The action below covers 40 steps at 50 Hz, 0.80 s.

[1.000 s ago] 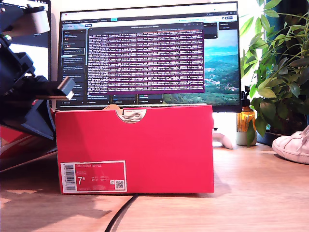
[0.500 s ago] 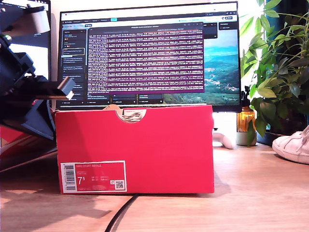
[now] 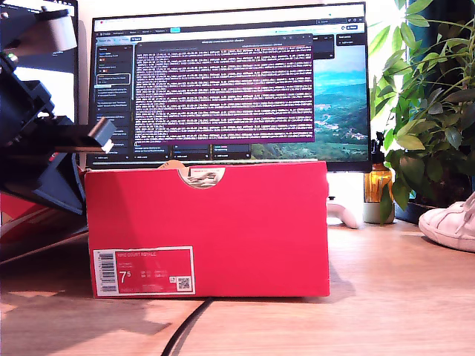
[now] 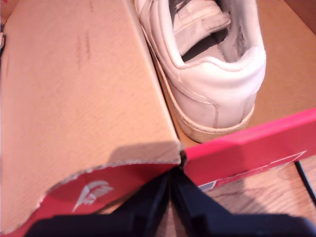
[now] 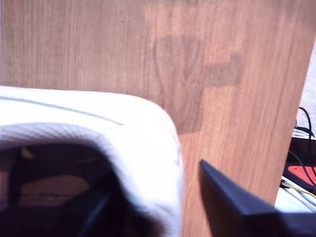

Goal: Pack the white shoes by picking the first shoe and placing it inside the red shoebox, left side, then picking and rotating the second shoe and placing it in the shoebox

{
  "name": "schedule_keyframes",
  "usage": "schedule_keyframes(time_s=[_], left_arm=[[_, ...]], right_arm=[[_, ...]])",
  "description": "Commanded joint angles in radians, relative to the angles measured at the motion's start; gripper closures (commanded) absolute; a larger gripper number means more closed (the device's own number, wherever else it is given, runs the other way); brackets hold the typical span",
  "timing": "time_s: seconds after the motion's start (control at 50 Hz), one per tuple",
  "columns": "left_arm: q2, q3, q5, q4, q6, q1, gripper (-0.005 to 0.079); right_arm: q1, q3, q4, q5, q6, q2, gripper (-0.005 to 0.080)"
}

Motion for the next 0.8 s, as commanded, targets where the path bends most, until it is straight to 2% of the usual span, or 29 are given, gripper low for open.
schedule_keyframes(time_s=[0.0,0.18,0.28,0.48,0.54,0.78], left_arm=[[0.005,0.008,0.001,0.012,0.001,-0.003,0.0761],[0.005,0.008,0.001,0.012,0.001,-0.003,0.0761],[0.005,0.008,0.001,0.012,0.001,-0.003,0.0761],[0.005,0.008,0.001,0.012,0.001,-0.003,0.0761],[0.005,0.008,0.001,0.012,0.001,-0.003,0.0761],[0.005,0.008,0.001,0.012,0.001,-0.003,0.0761]], right_arm=[[-0.002,-0.012,-0.026,0.001,-0.071,0.009,0.0765],[-0.002,0.024,-0.073,0.028,-0.202,0.007,0.0765],[0.000,0.047,-0.075,0.032,-0.369,0.006,0.0765],[0.003,0.087,-0.101,0.032,-0.592,0.006,0.0765],[0.005,0.098,-0.115,0.032,-0.712,0.006,0.0765],[0.005,0.151,-0.189,0.015,-0.970,0.006,0.0765]])
